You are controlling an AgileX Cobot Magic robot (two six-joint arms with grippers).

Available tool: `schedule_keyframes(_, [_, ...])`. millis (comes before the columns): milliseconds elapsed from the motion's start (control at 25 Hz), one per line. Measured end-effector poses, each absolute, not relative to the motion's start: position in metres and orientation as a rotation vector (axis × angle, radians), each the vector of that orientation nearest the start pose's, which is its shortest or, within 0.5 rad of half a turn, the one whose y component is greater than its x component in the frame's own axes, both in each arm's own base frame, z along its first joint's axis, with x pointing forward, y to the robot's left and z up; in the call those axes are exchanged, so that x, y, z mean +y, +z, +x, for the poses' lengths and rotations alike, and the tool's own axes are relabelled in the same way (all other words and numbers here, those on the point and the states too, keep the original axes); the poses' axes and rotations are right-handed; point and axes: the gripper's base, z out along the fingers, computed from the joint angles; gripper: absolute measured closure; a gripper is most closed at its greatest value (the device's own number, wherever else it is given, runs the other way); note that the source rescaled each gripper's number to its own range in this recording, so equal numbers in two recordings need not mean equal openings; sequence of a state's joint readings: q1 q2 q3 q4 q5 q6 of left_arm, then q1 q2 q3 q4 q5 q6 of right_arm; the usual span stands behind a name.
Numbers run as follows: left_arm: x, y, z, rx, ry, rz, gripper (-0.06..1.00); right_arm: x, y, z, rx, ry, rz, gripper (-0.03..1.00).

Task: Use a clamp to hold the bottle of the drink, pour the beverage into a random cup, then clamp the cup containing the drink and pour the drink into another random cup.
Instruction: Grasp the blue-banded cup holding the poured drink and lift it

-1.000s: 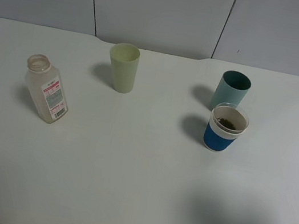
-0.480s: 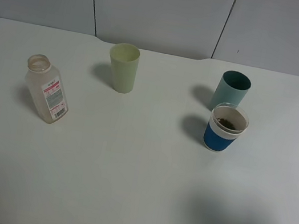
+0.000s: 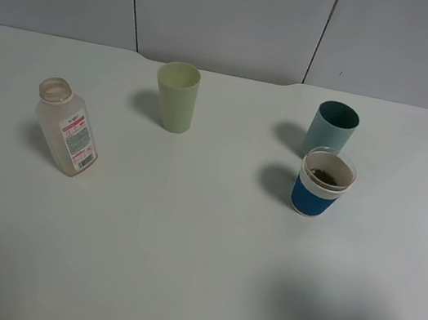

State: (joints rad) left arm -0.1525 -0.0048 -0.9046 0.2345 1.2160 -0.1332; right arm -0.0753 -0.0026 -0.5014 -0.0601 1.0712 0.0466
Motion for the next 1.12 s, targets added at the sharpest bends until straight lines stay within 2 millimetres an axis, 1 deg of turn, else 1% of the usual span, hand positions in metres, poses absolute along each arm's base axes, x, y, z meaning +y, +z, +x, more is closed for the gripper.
schedule_keyframes(120, [0.029, 0.364, -0.075, 1.778, 0.066, -0.085, -0.05, -0.004, 0.277, -0.006, 2.047, -0.09, 0.128, 0.17])
schedule_keyframes(240, [0.023, 0.357, -0.07, 1.808, 0.094, -0.096, -0.06, -0.004, 0.277, -0.006, 2.047, -0.09, 0.128, 0.17])
schedule_keyframes(280, [0.018, 0.348, -0.063, 1.851, 0.114, -0.098, -0.06, -0.004, 0.277, -0.006, 2.047, -0.09, 0.128, 0.17])
schedule_keyframes(440, [0.009, 0.33, -0.047, 1.925, 0.068, -0.09, -0.06, -0.004, 0.277, -0.006, 2.047, -0.09, 0.128, 0.17])
schedule_keyframes(560, [0.007, 0.314, -0.032, 1.96, 0.06, -0.086, -0.06, -0.004, 0.277, -0.006, 2.047, -0.09, 0.128, 0.17])
schedule_keyframes(760, [0.004, 0.28, -0.008, 2.042, 0.027, -0.074, -0.06, -0.004, 0.277, -0.006, 2.047, -0.09, 0.128, 0.17])
schedule_keyframes(1120, [0.003, 0.28, -0.006, 2.024, 0.019, -0.069, -0.06, -0.004, 0.277, -0.006, 2.047, -0.09, 0.128, 0.17])
